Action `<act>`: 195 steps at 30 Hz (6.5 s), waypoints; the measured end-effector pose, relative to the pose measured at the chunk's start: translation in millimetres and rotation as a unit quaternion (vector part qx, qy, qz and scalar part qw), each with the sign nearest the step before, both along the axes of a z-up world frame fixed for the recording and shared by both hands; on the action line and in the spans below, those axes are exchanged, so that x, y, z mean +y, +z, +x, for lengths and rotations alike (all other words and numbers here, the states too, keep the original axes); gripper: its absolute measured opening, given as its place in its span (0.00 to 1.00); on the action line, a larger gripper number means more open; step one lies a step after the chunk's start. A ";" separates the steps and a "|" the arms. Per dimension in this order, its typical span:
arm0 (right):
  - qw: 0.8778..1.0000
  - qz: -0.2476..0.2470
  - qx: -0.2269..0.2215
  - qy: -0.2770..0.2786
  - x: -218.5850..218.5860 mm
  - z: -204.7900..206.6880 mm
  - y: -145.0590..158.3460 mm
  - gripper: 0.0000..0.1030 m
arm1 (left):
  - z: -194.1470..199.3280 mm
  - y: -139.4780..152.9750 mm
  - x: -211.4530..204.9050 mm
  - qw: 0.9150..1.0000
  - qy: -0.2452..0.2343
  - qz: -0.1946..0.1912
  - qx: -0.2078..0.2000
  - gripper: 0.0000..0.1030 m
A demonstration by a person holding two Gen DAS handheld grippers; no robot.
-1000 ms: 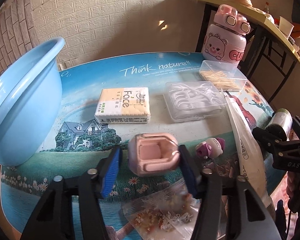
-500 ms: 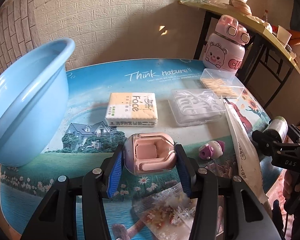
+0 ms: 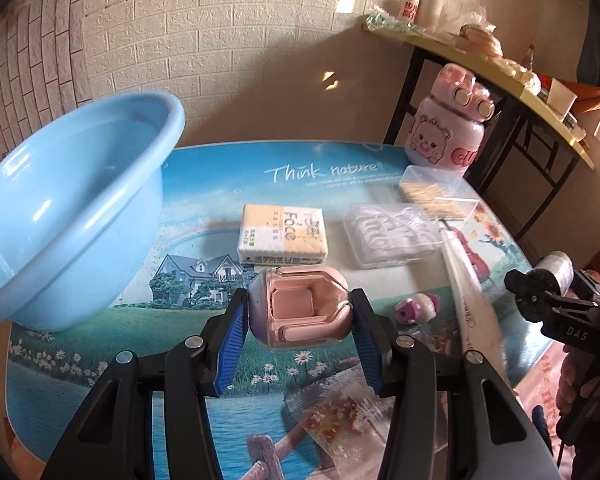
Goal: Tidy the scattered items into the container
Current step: 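Lift and carry the pink case with the left tool while the right tool carries the canister over the basin, then open the left tool to drop the pink case into the blue basin, then open the right tool to drop the green-white canister into the basin, then withdraw both open tools from the basin back over the table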
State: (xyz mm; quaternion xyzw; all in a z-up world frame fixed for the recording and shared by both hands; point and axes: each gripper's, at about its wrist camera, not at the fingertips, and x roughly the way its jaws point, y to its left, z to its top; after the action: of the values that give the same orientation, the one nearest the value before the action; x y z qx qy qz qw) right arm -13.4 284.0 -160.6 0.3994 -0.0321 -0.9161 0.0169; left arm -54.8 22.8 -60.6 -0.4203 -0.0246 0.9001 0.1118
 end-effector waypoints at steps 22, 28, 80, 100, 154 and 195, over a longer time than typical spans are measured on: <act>0.999 0.010 0.040 0.013 -40.8 14.9 53.0 0.94 | 27.1 46.8 -22.3 0.998 -0.011 0.019 0.055 0.46; 0.998 0.012 0.052 0.034 -60.4 14.7 67.8 0.94 | 28.1 58.4 -35.3 0.998 -0.005 0.028 0.063 0.46; 0.963 0.021 0.048 0.264 -336.2 -80.6 99.7 0.94 | -28.0 43.2 -213.5 0.991 0.116 -0.022 0.058 0.46; 0.962 0.042 0.031 0.267 -342.0 -83.9 80.8 0.94 | -34.7 28.4 -214.3 0.992 0.118 -0.031 0.038 0.46; 0.958 0.014 0.052 0.283 -338.6 -82.0 70.1 1.00 | -12.1 53.6 -229.4 0.984 0.163 -0.027 0.072 0.86; 0.962 -0.043 0.165 0.214 -260.7 -25.5 130.1 1.00 | 18.9 80.8 -186.8 0.984 0.143 -0.018 0.102 0.95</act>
State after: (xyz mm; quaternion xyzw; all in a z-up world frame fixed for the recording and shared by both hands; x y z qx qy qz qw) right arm -38.9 23.3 -30.4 0.2392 0.0177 -0.9419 0.2351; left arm -35.9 -164.0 20.2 -0.3200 -0.0568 0.9454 -0.0234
